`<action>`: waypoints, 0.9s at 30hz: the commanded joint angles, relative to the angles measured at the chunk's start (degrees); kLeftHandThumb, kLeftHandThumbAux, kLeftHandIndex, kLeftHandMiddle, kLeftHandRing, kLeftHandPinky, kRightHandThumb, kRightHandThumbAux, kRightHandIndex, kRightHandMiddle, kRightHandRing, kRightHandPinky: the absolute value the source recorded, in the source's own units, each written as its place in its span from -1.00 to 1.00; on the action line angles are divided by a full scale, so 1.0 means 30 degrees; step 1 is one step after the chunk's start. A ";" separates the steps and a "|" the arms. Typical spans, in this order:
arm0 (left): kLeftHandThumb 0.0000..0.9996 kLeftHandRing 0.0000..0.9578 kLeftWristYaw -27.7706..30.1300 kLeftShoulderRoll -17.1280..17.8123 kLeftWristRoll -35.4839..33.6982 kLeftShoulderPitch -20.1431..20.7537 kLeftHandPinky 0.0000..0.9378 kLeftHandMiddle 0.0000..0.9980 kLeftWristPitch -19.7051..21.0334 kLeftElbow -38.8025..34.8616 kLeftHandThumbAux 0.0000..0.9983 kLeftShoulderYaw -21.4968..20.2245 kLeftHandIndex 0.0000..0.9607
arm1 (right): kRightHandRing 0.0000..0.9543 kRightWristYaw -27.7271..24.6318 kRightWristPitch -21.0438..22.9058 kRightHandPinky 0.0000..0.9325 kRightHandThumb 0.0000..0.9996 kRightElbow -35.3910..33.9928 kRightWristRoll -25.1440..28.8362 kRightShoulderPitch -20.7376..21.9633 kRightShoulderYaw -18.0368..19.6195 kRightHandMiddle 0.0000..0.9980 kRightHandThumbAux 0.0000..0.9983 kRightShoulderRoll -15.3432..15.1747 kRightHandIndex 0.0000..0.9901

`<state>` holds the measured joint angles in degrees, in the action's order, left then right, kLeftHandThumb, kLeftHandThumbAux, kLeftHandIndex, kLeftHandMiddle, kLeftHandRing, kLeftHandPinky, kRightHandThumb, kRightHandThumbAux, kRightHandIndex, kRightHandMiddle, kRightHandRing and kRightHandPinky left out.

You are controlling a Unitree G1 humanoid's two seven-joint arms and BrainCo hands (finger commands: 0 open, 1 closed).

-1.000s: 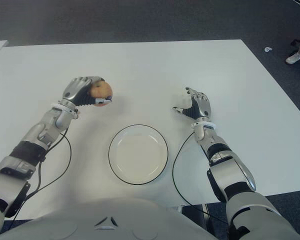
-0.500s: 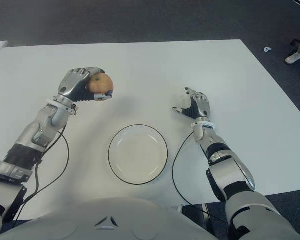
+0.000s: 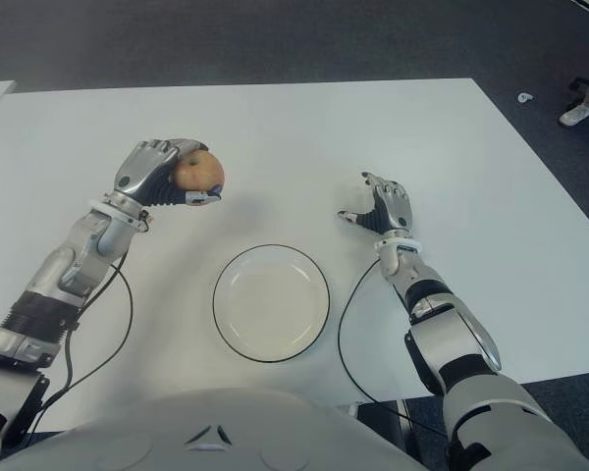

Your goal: Put the apples into the plate.

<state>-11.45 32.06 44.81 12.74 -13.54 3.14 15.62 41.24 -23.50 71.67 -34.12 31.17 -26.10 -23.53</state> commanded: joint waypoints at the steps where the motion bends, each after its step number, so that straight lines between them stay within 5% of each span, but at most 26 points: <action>1: 0.70 0.76 -0.0670 -0.0906 0.1329 -0.1098 0.79 0.06 -0.0059 -0.1429 0.33 0.0903 -0.15 | -0.48 -0.1037 0.0807 -0.87 -0.27 0.1149 -0.0648 -0.2419 -0.0817 -0.43 0.21 0.1638 -0.75; 16: 0.70 0.77 -0.0408 -0.1914 0.2578 -0.3609 0.79 0.08 -0.0541 -0.3454 0.33 0.1984 -0.14 | -0.45 -0.1510 0.1116 -0.83 -0.35 0.1427 -0.0525 -0.2183 -0.0706 -0.38 0.19 0.1907 -0.75; 20: 0.70 0.75 0.0923 -0.1811 0.2259 -0.4734 0.75 0.07 -0.0668 -0.4314 0.33 0.2520 -0.14 | -0.43 -0.1252 0.0969 -0.90 -0.34 0.1297 -0.0618 -0.2231 -0.0796 -0.37 0.20 0.1877 -0.76; 27: 0.69 0.67 0.0676 -0.2260 0.2500 -0.4815 0.61 0.06 -0.1142 -0.3234 0.33 0.3272 -0.15 | -0.36 -0.1318 0.1153 -0.90 -0.28 0.1353 -0.0640 -0.2159 -0.0844 -0.35 0.21 0.2109 -0.77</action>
<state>-9.46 26.12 51.80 -1.81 -16.27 -8.14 24.44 39.89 -22.45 72.17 -34.10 31.67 -26.19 -23.18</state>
